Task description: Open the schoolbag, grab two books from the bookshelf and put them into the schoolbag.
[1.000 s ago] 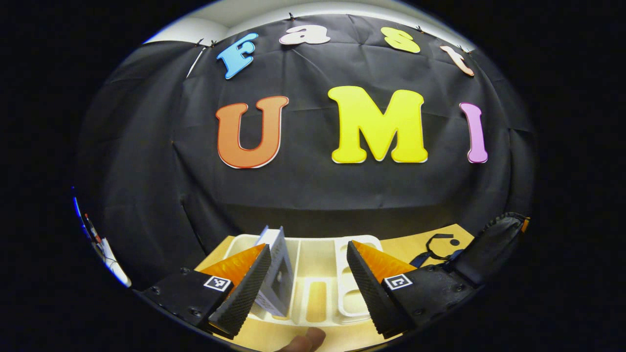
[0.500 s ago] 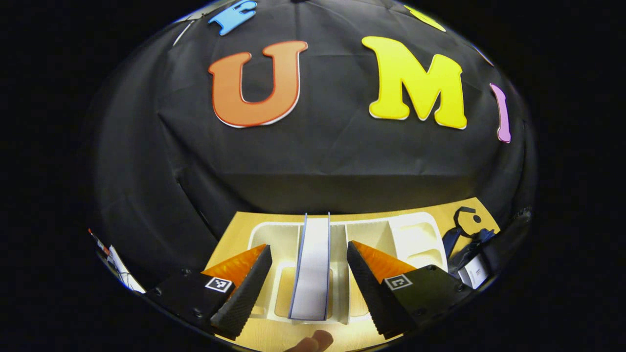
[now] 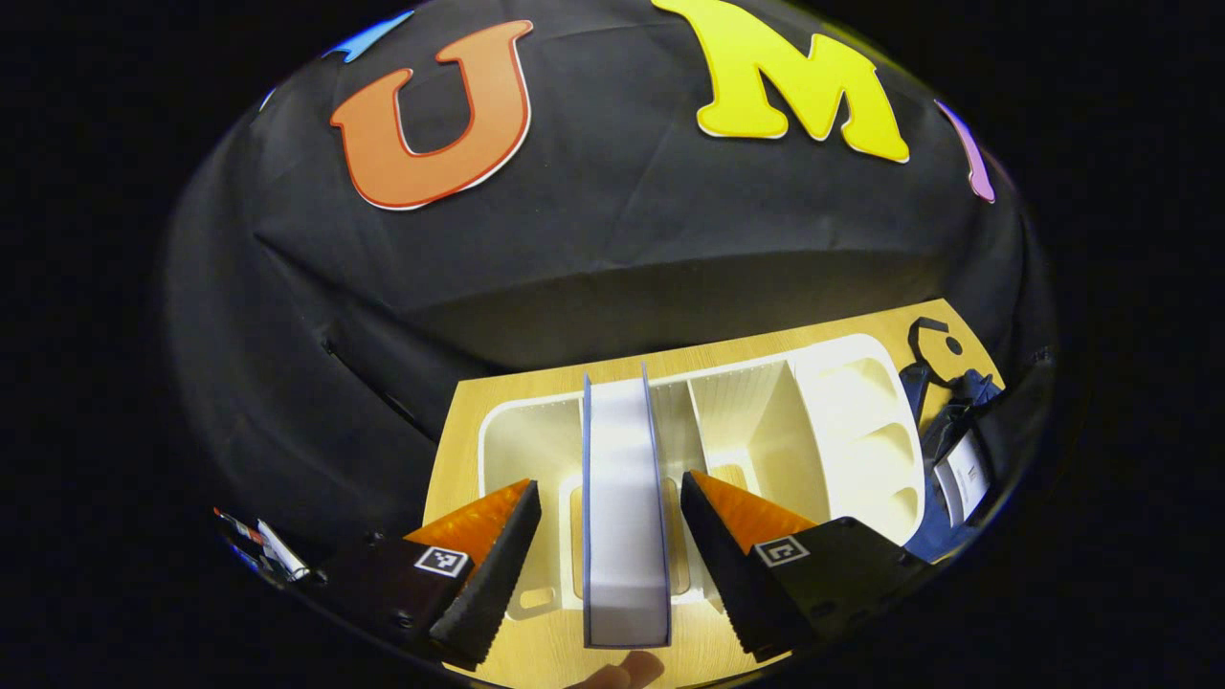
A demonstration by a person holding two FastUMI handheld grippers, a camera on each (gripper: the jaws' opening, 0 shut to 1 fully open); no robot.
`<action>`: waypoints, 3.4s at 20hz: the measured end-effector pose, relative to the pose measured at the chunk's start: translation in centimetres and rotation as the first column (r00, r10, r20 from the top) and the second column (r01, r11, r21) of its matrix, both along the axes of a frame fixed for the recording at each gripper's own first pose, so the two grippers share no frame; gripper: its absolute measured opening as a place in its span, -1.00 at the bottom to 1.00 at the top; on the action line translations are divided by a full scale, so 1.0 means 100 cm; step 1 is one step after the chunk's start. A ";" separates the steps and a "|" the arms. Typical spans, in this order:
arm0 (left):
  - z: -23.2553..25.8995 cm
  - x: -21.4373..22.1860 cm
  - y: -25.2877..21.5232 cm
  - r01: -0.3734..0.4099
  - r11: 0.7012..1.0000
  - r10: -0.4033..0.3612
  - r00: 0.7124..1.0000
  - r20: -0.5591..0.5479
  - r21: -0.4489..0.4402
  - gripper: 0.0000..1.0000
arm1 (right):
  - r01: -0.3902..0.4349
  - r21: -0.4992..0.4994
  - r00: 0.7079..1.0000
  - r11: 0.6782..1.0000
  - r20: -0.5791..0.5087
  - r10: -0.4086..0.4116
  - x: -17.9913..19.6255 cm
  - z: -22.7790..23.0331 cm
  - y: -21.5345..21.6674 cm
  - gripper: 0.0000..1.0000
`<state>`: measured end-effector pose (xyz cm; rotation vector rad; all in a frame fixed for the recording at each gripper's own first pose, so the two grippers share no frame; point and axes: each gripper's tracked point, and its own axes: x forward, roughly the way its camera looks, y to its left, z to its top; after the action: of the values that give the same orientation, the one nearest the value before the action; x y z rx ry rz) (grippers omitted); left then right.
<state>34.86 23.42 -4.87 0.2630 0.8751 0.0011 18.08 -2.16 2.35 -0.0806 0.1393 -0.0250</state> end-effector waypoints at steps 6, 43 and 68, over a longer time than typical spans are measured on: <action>-0.008 0.000 0.009 -0.018 1.000 0.019 0.997 -0.071 0.012 0.61 | 0.009 0.020 1.000 1.000 0.003 -0.009 -0.003 -0.004 -0.012 -0.99; 0.039 -0.226 0.032 -0.216 0.761 0.330 0.941 0.077 -0.612 -0.17 | 0.042 -0.029 0.998 0.999 -0.036 -0.043 0.020 -0.004 -0.021 -0.99; -0.006 -0.217 -0.203 -0.049 0.253 0.155 0.988 -0.009 -0.966 -0.17 | 0.038 -0.054 0.999 0.998 -0.012 -0.038 0.007 0.007 0.005 -0.99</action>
<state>13.13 3.17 -5.47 -1.0109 0.6495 -0.4129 18.76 -1.69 3.06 -0.1315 0.1534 -0.0662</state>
